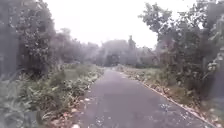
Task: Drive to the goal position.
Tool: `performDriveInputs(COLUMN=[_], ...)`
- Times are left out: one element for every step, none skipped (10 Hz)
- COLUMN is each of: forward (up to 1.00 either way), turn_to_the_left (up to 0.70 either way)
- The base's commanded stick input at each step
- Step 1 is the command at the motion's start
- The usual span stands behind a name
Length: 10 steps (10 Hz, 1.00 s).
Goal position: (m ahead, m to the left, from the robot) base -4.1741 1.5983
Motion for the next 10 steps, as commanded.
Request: performDriveInputs(forward=[0.6,0.6,0.6,0.6,0.6,0.6,0.6,0.6,0.6,0.6], turn_to_the_left=[-0.08,-0.04,0.0,0.0,0.0,0.0,0.0,0.0,0.0,0.0])
